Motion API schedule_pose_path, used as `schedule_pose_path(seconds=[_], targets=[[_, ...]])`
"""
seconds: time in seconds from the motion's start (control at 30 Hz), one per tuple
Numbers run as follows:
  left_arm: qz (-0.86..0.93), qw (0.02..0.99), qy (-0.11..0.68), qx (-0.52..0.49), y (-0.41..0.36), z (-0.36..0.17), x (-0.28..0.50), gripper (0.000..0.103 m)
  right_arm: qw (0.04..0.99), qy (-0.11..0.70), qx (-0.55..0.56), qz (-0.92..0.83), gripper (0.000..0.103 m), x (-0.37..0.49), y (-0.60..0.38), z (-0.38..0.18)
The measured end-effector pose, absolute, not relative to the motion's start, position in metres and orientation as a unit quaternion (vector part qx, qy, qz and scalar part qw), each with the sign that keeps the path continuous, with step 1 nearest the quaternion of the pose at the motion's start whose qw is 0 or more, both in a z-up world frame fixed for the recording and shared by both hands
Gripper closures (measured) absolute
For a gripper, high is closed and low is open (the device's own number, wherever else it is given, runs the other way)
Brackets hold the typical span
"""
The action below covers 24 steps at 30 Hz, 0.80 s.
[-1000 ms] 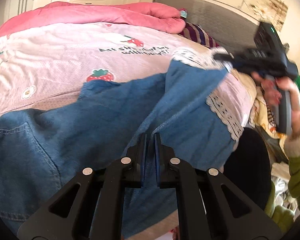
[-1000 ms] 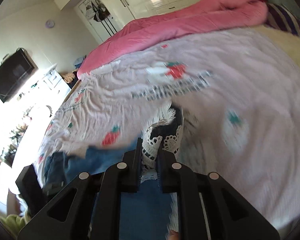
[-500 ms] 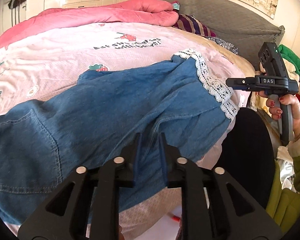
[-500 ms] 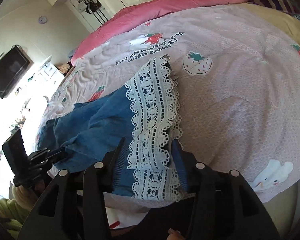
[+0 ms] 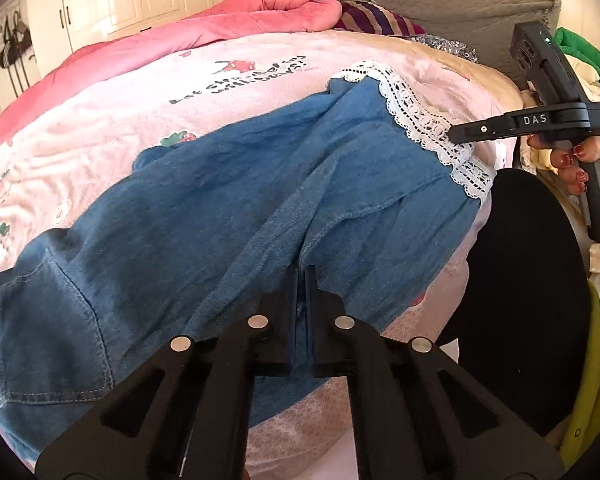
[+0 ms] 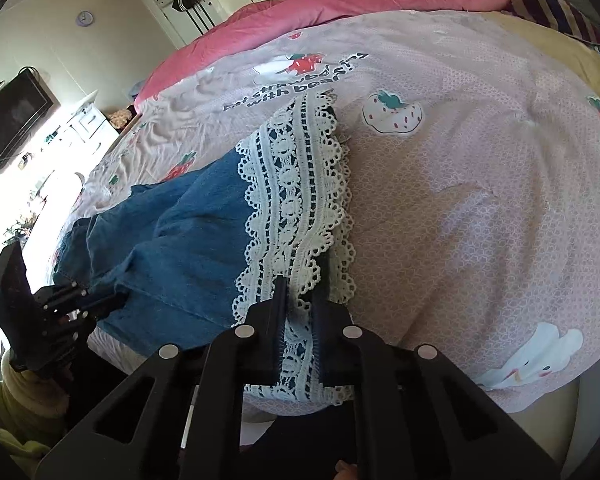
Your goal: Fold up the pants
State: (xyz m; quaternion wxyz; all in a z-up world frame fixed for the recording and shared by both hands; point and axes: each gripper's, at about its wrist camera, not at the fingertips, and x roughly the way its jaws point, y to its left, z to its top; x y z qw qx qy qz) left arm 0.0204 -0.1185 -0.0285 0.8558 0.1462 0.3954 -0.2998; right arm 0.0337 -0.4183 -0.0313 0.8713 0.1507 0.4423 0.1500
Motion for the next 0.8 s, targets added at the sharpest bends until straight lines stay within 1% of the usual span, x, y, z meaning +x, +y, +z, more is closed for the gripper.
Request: schedule_pose_path(seconds=[0.2,0.33,0.53,0.63,0.77,0.8], targets=[[-0.313,0.858,0.380,0.148,-0.099,-0.006,0.007,0.103,0.869,0.438,0.149,0.178,0.095,0.019,-0.430,-0.021],[-0.330,0.843,0.391,0.168,-0.101,-0.015,-0.009,0.103,0.863,0.458,0.118,0.176,0.095,0.010,-0.422,-0.032],[-0.340,0.831,0.398,0.188,-0.113,-0.029,-0.021,0.103,0.864,0.458,0.129,0.167,0.095,0.002,-0.430,-0.036],[-0.342,0.829,0.405,0.179,-0.113,-0.035,-0.016,0.101,0.861,0.469,0.116,0.161,0.095,0.002,-0.428,-0.041],[-0.344,0.826,0.417,0.158,-0.106,-0.042,-0.014,0.099,0.860,0.470,0.125,0.157,0.094,0.001,-0.429,-0.041],[-0.347,0.826,0.417,0.153,-0.104,-0.039,-0.014,0.094,0.861,0.467,0.126,0.156,0.093,0.000,-0.430,-0.038]])
